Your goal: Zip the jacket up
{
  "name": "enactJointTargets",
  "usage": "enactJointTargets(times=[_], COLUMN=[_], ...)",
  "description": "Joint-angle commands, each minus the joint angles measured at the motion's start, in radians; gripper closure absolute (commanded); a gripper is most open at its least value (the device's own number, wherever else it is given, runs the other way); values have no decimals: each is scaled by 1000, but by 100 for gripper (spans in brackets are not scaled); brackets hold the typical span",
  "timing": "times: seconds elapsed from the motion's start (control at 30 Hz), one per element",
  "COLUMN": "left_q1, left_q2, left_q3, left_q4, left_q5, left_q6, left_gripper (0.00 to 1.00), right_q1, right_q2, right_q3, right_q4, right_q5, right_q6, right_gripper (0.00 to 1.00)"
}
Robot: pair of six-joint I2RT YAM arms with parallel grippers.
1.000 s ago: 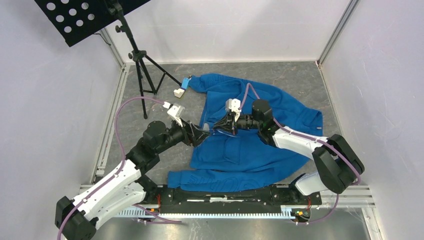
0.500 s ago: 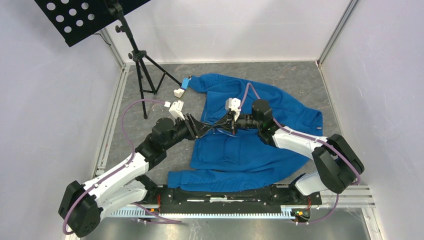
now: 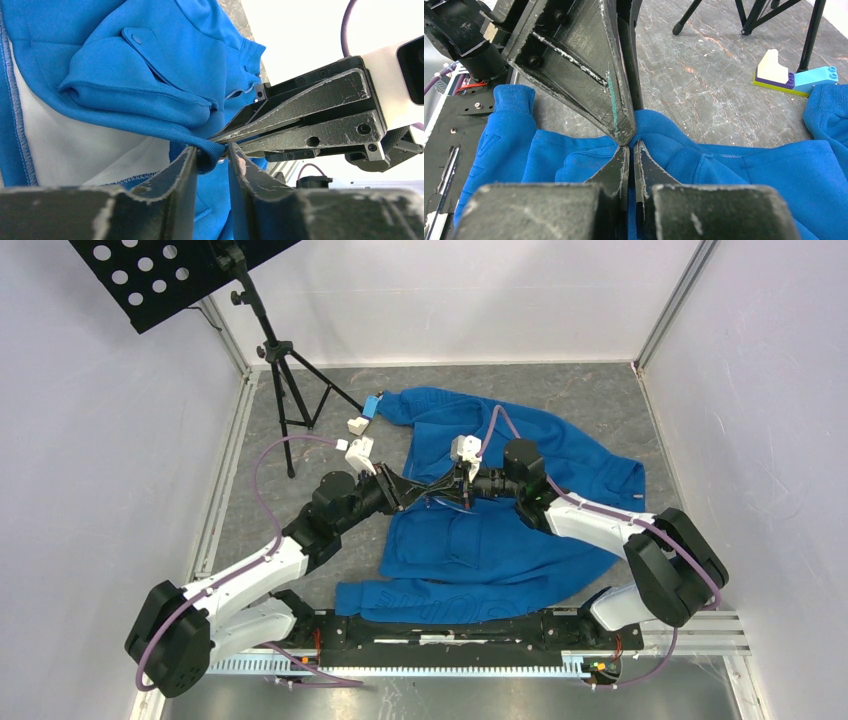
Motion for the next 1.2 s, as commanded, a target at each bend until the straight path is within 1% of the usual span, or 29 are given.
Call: enactJointTargets(times=[0.0,0.03,0.13,0.17,0.2,0.23,0.27,0.3,0.33,0.4,0.43,0.53,0.63,0.8,0.9,0.97,1.03,1.13,1.17], left_q1=[-4,-4,-3,-3,-4,-3,-3,-3,-3,-1,-1,2,7,17,29,44,60,82,85], left_q2=[-5,-4,-2,-3,-6,-13,-22,-33,-47,-65,-72,-76,-73,-63,-41,-21,-4,11,18], left_q3=[5,14,33,41,50,61,67,73,82,101,110,133,155,171,199,213,217,209,211], left_q4=[38,16,-32,-49,-69,-102,-129,-155,-183,-248,-283,-350,-391,-391,-417,-419,-394,-339,-339], left_q5=[-7,-12,9,23,40,43,41,41,35,13,4,1,16,57,76,122,173,226,240], left_q6=[-19,-7,8,19,30,47,62,78,96,117,131,155,150,136,140,143,149,135,135], left_gripper=[71,77,88,94,98,98,98,98,98,98,98,98,98,98,98,98,98,98,98], right_q1=[5,5,7,7,7,7,7,7,6,5,7,6,8,37,87,125,157,175,176], right_q2=[-24,-23,-28,-30,-31,-31,-34,-42,-52,-64,-66,-95,-198,-349,-393,-402,-397,-341,-307], right_q3=[10,7,2,-3,-6,-6,-2,6,13,49,79,113,37,-67,-79,-96,-133,-197,-208], right_q4=[77,85,93,102,104,97,81,54,10,-97,-160,-320,-387,-448,-474,-455,-393,-205,-140], right_q5=[-13,-14,13,30,61,105,132,172,242,314,334,403,452,547,578,569,536,427,412], right_q6=[9,17,30,38,47,57,60,63,69,112,128,252,344,401,401,411,433,515,544], right_gripper=[100,100,99,94,78,67,64,57,43,25,22,21,18,18,19,19,18,18,19])
